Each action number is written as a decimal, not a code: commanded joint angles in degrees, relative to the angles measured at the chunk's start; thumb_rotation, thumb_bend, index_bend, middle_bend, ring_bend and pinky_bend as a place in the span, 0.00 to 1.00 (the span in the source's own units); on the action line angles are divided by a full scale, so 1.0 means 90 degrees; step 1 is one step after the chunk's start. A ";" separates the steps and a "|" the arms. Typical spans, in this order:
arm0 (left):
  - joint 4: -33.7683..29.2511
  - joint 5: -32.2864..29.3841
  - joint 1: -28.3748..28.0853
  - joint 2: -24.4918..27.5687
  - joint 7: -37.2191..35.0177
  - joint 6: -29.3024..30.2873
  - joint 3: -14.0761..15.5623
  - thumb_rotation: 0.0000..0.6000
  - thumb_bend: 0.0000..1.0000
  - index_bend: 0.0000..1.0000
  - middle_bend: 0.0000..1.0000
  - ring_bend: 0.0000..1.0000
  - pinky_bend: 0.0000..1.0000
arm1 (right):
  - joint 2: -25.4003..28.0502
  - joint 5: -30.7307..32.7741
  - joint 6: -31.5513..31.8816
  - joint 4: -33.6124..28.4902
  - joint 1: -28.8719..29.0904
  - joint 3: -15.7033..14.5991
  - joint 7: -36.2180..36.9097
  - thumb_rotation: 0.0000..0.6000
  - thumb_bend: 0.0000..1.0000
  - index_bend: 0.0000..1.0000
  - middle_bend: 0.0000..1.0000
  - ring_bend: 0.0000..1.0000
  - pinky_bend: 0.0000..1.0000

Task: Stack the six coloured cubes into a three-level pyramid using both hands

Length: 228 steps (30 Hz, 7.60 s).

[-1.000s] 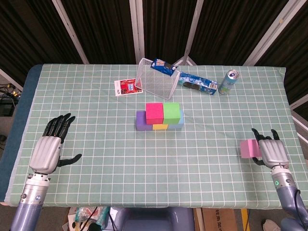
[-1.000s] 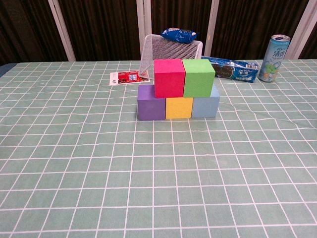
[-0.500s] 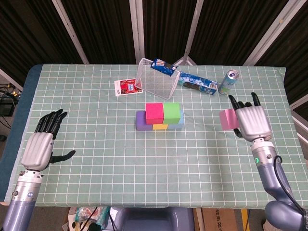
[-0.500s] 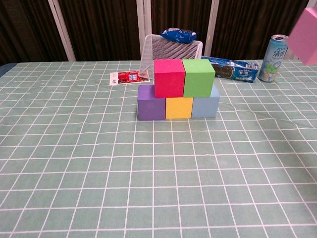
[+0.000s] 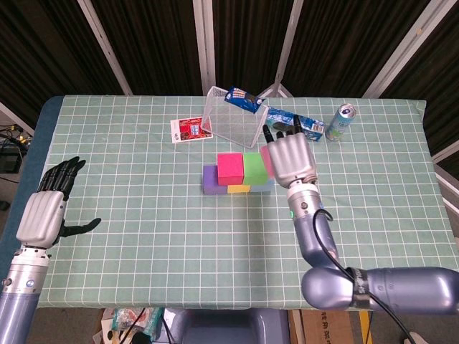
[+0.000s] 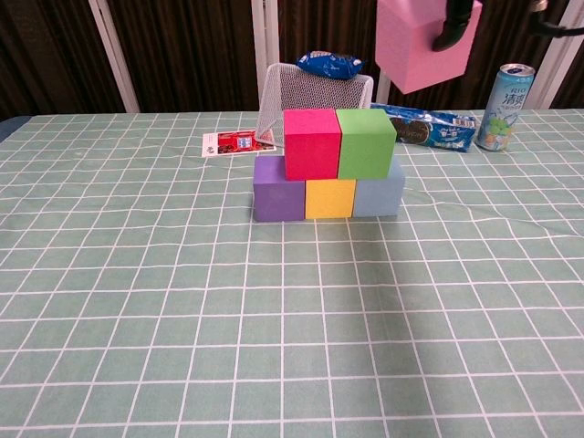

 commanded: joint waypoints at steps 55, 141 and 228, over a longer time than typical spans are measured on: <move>0.0106 -0.0418 -0.0040 0.0125 -0.0267 -0.0412 -0.0178 1.00 0.09 0.00 0.02 0.00 0.04 | -0.2172 0.1385 -0.0121 0.2791 0.0693 0.1014 0.0793 1.00 0.28 0.03 0.45 0.33 0.00; 0.0167 -0.0532 -0.0060 0.0166 -0.0260 -0.0545 -0.0181 1.00 0.09 0.00 0.01 0.00 0.03 | -0.2679 0.1047 0.0055 0.3223 0.0677 0.1245 0.0295 1.00 0.28 0.00 0.33 0.33 0.00; 0.0125 -0.0511 -0.0081 0.0217 -0.0254 -0.0563 -0.0164 1.00 0.09 0.00 0.00 0.00 0.02 | -0.2617 0.0968 0.0516 0.2973 0.0522 0.1149 0.0003 1.00 0.28 0.00 0.00 0.00 0.00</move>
